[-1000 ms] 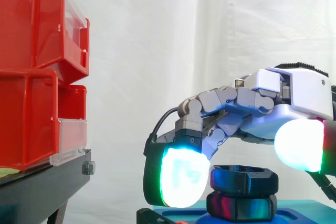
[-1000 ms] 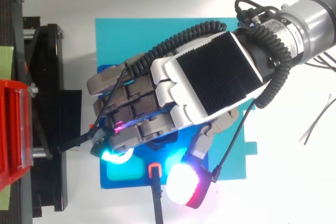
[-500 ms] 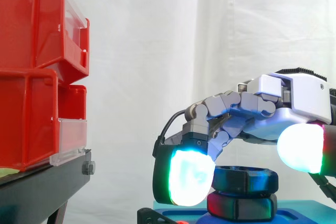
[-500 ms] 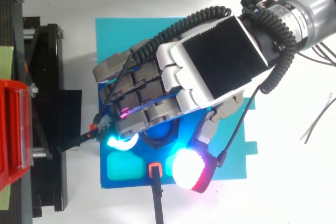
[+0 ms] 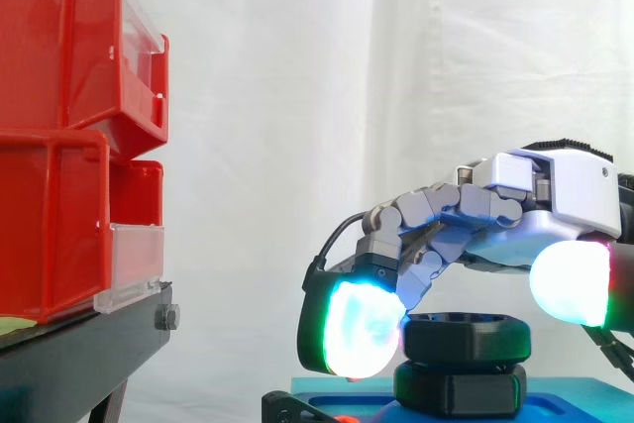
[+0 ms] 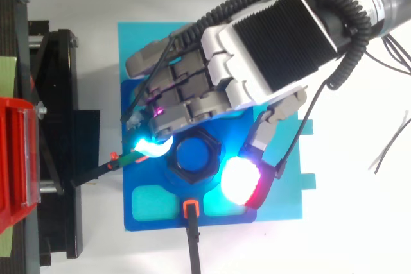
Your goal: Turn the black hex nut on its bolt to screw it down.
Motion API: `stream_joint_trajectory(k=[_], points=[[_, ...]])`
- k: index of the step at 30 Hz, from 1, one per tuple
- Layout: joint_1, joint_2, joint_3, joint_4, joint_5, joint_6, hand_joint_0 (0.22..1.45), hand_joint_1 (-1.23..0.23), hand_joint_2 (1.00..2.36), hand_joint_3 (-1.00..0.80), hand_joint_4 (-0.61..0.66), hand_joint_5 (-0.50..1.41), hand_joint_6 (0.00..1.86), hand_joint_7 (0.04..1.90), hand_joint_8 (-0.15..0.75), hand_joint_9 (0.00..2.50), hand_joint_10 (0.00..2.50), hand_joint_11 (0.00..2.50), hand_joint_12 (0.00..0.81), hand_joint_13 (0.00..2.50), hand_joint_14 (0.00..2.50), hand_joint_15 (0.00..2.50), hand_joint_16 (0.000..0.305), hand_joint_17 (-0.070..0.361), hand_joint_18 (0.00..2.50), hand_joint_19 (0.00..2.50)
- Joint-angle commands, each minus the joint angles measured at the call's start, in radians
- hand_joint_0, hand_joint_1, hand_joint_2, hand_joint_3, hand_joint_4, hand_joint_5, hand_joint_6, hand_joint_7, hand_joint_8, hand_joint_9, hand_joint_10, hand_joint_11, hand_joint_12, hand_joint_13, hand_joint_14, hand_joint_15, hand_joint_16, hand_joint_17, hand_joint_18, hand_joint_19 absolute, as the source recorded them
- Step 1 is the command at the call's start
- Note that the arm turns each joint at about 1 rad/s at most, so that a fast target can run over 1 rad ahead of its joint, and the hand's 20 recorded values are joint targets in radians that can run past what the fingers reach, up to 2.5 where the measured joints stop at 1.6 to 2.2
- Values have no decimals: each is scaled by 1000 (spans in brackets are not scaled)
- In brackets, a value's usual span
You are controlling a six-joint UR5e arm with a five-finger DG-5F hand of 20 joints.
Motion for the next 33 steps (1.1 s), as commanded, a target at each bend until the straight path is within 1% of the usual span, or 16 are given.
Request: stream_joint_trajectory(k=[1,2,3,5,8,12,14,17,19,20,24,27,28,31,32,33], points=[[-14,0,0,5,-16,6,465,-316,1000,-500,151,-143,678,997,255,822,11,322,280,762,13,282,35,78,494,256],[-23,0,0,6,-27,10,465,-316,1000,-500,151,-143,678,999,256,820,12,325,280,763,11,283,35,78,494,256],[-25,0,0,8,-28,10,465,-316,1000,-500,154,-143,678,1000,254,821,12,326,281,763,11,287,35,78,495,253],[-37,0,0,12,-42,10,465,-315,1000,-500,157,-143,676,1004,255,821,12,322,280,768,12,291,35,78,495,253],[-44,0,0,17,-53,12,464,-314,1000,-500,154,-143,673,1002,255,820,12,322,281,766,11,283,35,78,494,253],[-54,0,0,43,-62,16,464,-313,1000,-500,156,-142,672,1001,255,820,12,321,280,766,13,282,35,78,494,256],[-60,0,0,65,-71,30,465,-313,1000,-500,150,-142,670,1005,254,820,12,326,281,766,13,286,35,78,496,253],[-61,0,0,83,-74,55,465,-312,1000,-500,153,-141,665,1011,255,820,12,322,281,765,11,287,35,78,496,263],[-60,0,0,104,-74,76,465,-312,1000,-500,153,-139,655,1022,256,819,12,329,280,766,12,291,35,78,497,259],[-55,0,0,124,-73,90,464,-313,1000,-500,155,-139,651,1026,253,819,11,318,281,768,11,284,35,78,497,262],[-48,0,2,192,-70,131,464,-311,1000,-500,162,-135,626,1057,254,819,12,326,281,767,11,291,35,79,501,258],[-41,0,3,227,-68,150,464,-310,1000,-500,166,-130,597,1093,254,820,12,319,280,768,11,287,35,78,500,262],[-38,0,3,242,-67,156,464,-310,1000,-500,168,-124,567,1137,254,819,12,319,281,768,11,284,35,79,500,262],[-28,0,3,258,-53,161,464,-309,1000,-500,168,-118,535,1181,253,822,12,324,281,766,12,292,35,79,498,269],[-28,0,3,258,-53,161,464,-309,1000,-500,167,-115,519,1198,253,821,12,316,280,766,11,290,35,79,497,270],[-25,0,3,258,-42,161,464,-310,1000,-500,174,-114,516,1201,253,820,12,324,281,766,12,294,35,79,497,269]])
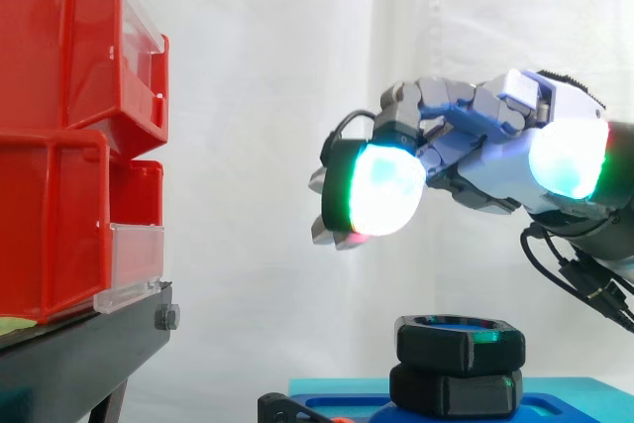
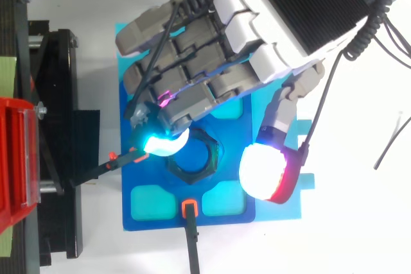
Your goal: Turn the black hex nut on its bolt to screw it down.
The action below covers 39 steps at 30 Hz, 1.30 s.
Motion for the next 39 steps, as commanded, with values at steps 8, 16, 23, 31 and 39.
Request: stream_joint_trajectory(k=[8,16,23,31,39], points=[[61,0,2,-8,106,-8,464,-308,1000,-500,169,-112,501,1180,249,817,12,318,281,759,12,291,36,82,498,281],[109,-15,0,-57,175,-45,465,-309,1000,-500,172,-112,501,1180,251,822,12,315,279,752,12,294,37,84,509,291],[130,-15,0,-91,190,-62,465,-310,1000,-500,157,-108,536,1216,251,824,12,320,282,758,13,288,38,84,521,290],[150,-15,0,-138,193,-94,469,-315,1000,-500,146,-128,638,1078,255,827,12,314,280,761,12,289,37,84,529,296],[153,-15,0,-141,199,-99,470,-317,1000,-500,149,-130,643,1066,254,830,12,321,280,761,12,289,37,83,532,306]])
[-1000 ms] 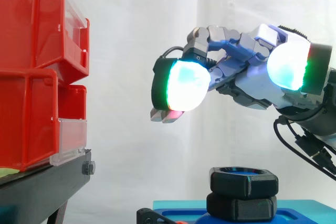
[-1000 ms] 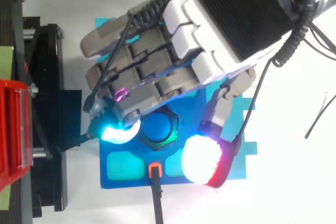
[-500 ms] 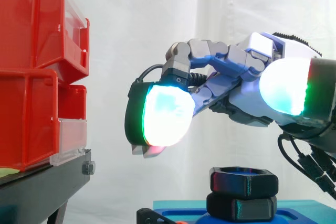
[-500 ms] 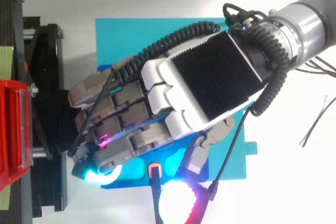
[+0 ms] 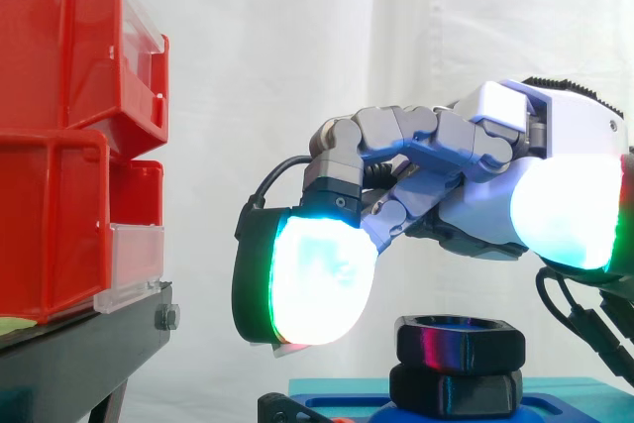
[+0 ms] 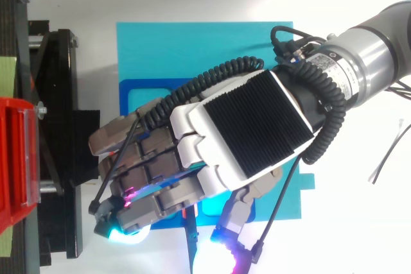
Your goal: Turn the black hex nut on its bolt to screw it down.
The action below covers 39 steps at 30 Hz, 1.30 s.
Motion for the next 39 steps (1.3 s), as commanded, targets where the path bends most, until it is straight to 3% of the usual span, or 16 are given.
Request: stream_joint_trajectory(k=[1,9,10,15,23,39], points=[[0,0,0,-1,1,-1,470,-317,1000,-500,147,-130,643,1072,254,829,12,327,279,761,11,285,37,83,533,306],[-9,0,-2,-15,-11,-33,471,-322,1000,-500,146,-142,696,999,253,825,12,326,279,763,11,290,37,83,538,305],[-11,0,-3,-16,-38,-57,471,-323,1000,-500,145,-143,697,1000,255,825,12,321,281,763,11,289,37,83,537,306],[-21,0,-3,-12,-65,-85,472,-323,1000,-500,152,-145,697,984,251,821,12,321,279,766,12,290,37,83,538,315],[-27,0,-3,-21,-73,-125,471,-323,1000,-500,152,-144,695,986,255,826,14,325,278,764,13,293,37,83,541,315],[-49,-2,-3,-24,-94,-125,470,-313,1000,-500,147,-144,694,989,252,825,14,329,276,768,12,301,37,83,543,314]])
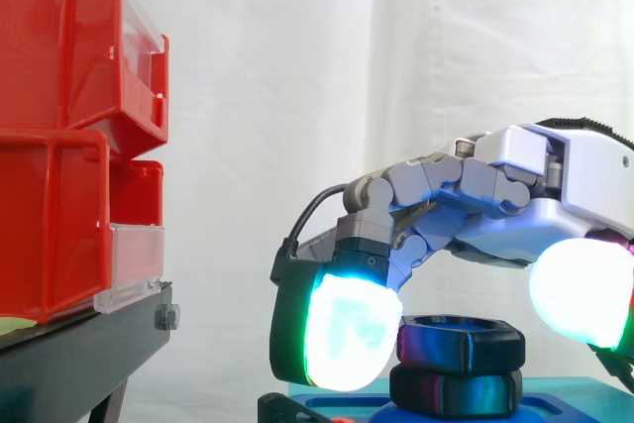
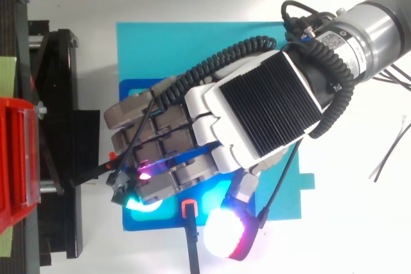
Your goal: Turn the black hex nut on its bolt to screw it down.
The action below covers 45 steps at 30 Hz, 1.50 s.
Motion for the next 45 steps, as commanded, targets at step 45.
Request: stream_joint_trajectory(k=[45], points=[[-103,0,0,45,-126,23,409,-305,1000,-500,201,-124,560,1122,264,806,11,317,301,755,12,310,44,100,526,320]])
